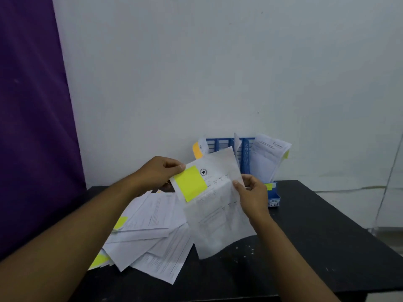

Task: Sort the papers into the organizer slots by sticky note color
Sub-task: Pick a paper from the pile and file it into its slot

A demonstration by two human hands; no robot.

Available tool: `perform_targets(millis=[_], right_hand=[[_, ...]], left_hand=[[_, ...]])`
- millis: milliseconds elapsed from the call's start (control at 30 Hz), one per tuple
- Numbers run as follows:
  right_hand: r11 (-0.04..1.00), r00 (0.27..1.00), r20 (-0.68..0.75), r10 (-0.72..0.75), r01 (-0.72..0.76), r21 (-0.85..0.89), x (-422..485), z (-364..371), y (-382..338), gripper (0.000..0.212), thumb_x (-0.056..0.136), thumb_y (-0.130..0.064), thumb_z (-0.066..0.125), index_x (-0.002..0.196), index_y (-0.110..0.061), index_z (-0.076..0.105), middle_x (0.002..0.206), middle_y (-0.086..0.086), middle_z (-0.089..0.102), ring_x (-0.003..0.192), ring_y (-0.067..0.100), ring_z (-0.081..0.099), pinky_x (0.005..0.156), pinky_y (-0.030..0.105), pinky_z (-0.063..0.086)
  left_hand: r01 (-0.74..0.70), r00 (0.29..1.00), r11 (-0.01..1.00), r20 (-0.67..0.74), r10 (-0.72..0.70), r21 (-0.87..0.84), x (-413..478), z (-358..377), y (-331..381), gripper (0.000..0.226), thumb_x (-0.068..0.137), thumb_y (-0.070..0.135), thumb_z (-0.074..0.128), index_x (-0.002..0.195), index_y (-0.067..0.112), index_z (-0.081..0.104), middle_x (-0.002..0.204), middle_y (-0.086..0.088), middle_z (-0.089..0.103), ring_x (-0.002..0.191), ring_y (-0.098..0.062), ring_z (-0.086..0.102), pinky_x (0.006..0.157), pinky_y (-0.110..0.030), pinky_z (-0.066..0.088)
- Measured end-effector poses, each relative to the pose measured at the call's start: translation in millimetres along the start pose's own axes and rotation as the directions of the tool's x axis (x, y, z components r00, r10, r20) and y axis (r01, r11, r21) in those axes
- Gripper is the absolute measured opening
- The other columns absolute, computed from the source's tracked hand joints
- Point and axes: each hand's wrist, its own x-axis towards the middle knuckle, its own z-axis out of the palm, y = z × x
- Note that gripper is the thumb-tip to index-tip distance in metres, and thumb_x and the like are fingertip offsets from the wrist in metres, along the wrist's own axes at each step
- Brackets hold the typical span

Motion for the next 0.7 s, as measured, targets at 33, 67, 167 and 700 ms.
perform_targets(millis=[33,67,167,700], right_hand=[[1.000,0.999,-0.041,-0.008,0.007,-0.023,1.1,-6.7,1.8,0.019,0.096,-0.027,0.074,0.115,-0.031,0.070,0.107,-0.010,0.071,0.102,0.018,0.069,0.081,0.036,0.060],[0.998,0.996,-0.082,-0.038,0.033,-0.062,0.4,-9.8,3.9,0.025,0.095,-0.027,0.076,0.117,-0.035,0.068,0.109,-0.012,0.070,0.104,0.016,0.067,0.081,0.032,0.057],[0.955,0.955,-0.185,-0.234,0.190,-0.225,-3.5,-19.6,9.8,0.040,0.093,-0.033,0.077,0.131,-0.035,0.064,0.123,-0.012,0.064,0.117,0.015,0.058,0.093,0.033,0.053],[0.675,0.963,-0.008,-0.268,0.181,-0.715,5.6,-35.9,19.3,0.046,0.106,-0.024,0.057,0.152,-0.026,0.048,0.135,0.006,0.068,0.115,0.023,0.069,0.088,0.039,0.062]], left_hand=[[0.000,1.000,0.999,0.022,-0.001,0.042,5.1,5.7,9.2,0.023,0.103,0.040,0.065,0.104,0.024,0.082,0.086,-0.023,0.075,0.073,-0.032,0.078,0.065,-0.042,0.042],[-0.011,1.000,0.998,0.017,0.010,0.068,7.8,11.0,17.0,0.023,0.104,0.036,0.065,0.103,0.022,0.083,0.087,-0.022,0.076,0.073,-0.031,0.078,0.059,-0.035,0.047],[-0.079,0.995,0.996,-0.059,0.081,0.038,19.5,34.9,45.0,0.020,0.104,0.025,0.067,0.104,0.011,0.082,0.088,-0.014,0.078,0.064,-0.016,0.073,0.057,-0.023,0.059],[-0.190,0.902,0.960,-0.422,0.088,-0.205,89.3,131.1,105.1,0.014,0.098,0.013,0.065,0.091,0.014,0.078,0.095,-0.006,0.078,0.073,-0.027,0.080,0.067,-0.042,0.068]])
